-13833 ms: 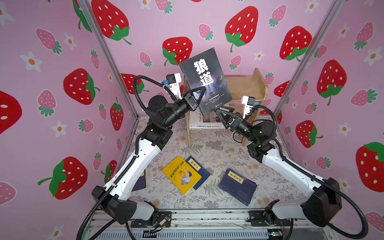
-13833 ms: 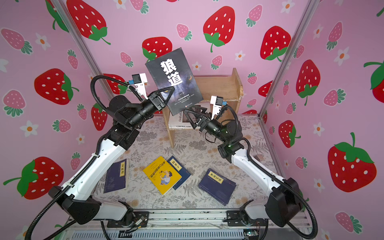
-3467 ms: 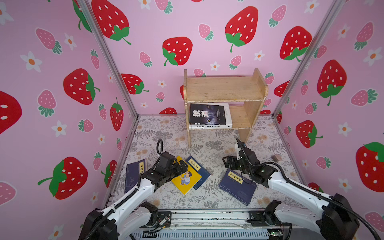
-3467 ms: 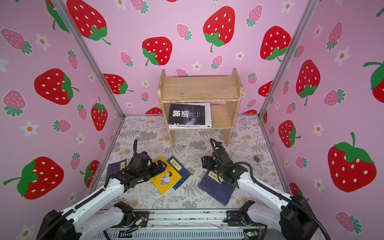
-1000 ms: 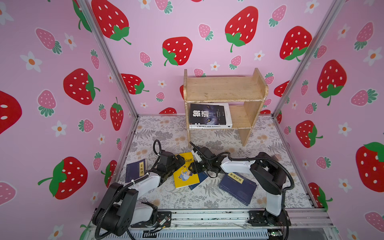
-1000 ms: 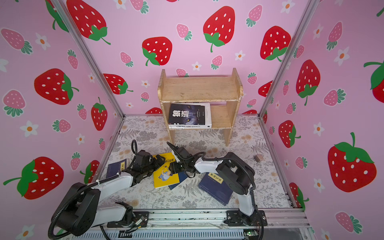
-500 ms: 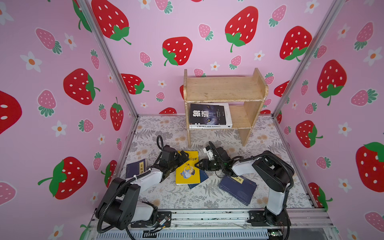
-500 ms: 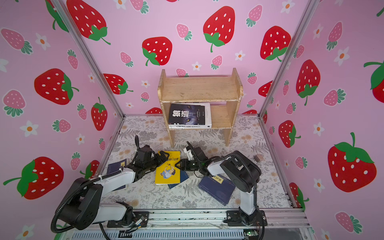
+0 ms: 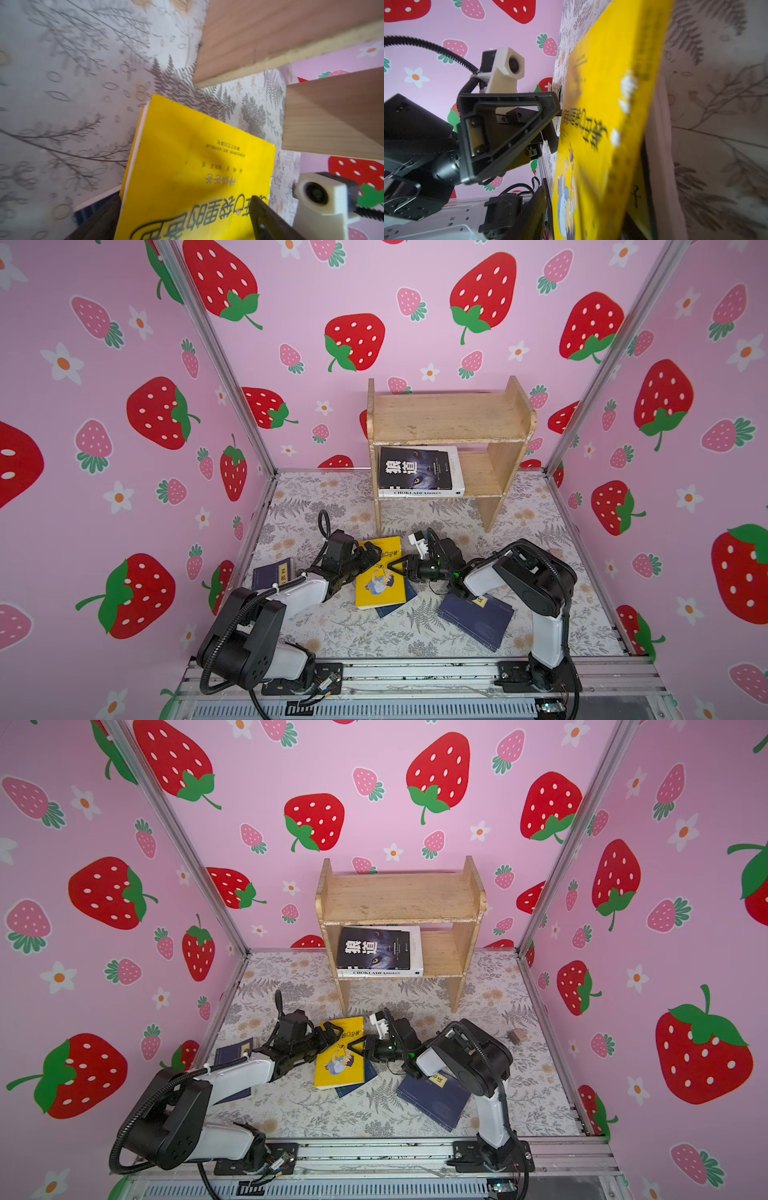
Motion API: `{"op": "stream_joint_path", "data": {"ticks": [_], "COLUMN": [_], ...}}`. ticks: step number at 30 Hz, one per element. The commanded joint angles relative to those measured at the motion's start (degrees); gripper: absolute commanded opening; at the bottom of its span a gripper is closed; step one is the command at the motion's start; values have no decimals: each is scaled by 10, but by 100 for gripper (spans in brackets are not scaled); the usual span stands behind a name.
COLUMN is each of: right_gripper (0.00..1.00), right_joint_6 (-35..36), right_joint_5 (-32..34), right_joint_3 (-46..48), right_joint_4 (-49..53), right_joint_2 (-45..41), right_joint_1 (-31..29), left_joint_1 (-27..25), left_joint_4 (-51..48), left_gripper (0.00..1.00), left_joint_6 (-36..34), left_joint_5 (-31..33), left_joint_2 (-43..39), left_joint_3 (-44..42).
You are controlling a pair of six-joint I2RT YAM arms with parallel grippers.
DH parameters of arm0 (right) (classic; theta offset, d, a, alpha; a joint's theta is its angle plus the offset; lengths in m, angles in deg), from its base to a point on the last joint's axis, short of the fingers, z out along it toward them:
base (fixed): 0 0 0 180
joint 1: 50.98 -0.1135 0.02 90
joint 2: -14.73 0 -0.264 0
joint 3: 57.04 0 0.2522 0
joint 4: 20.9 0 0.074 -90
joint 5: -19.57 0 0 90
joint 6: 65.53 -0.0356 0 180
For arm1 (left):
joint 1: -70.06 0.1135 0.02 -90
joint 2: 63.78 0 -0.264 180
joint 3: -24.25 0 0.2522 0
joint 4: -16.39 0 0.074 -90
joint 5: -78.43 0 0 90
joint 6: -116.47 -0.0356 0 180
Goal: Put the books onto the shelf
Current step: 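Grasp the yellow book's edges with both grippers, then lift the yellow book upright with both grippers toward the shelf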
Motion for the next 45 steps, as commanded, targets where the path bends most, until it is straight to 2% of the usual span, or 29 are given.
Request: {"op": "stream_joint_path", "data": {"ticks": [1,3,9,11,16,20,27,32,36,41,45], "right_gripper": [43,43,40,37,21,9,3,2,2,2,2], "right_joint_6": [56,76,31,34,42,33,17,103,168,196,197], "right_joint_5": [18,26,15,25,60,80,111,138,194,262,329], "right_joint_3": [-38,-44,-27,-22,-6,11,37,-5,-56,-87,-96], "right_joint_4": [94,124,52,62,92,97,148,332,444,422,336], "right_joint_2": [-17,-20,1,-8,-49,-95,-219,-367,-478,-570,-591], "right_joint_1": [-11,-12,-7,-3,2,5,11,31,35,35,35], "left_joint_1": [-7,-8,-10,-10,-10,-7,15,45,48,47,31], "left_joint_4": [35,35,35,34,-7,-62,-172,-239,-249,-178,-114], "left_gripper": [96,96,96,96,97,99,99,99,99,99,99], "left_joint_6": [10,8,8,6,-18,-43,-82,-92,-101,-84,-52], "left_joint_5": [-39,-40,-43,-40,-18,17,52,-21,-94,-229,-276], "left_joint_2": [5,9,18,16,-12,-65,-214,-316,-355,-351,-324], "left_joint_3": [29,32,39,38,49,58,71,96,127,171,204]}}
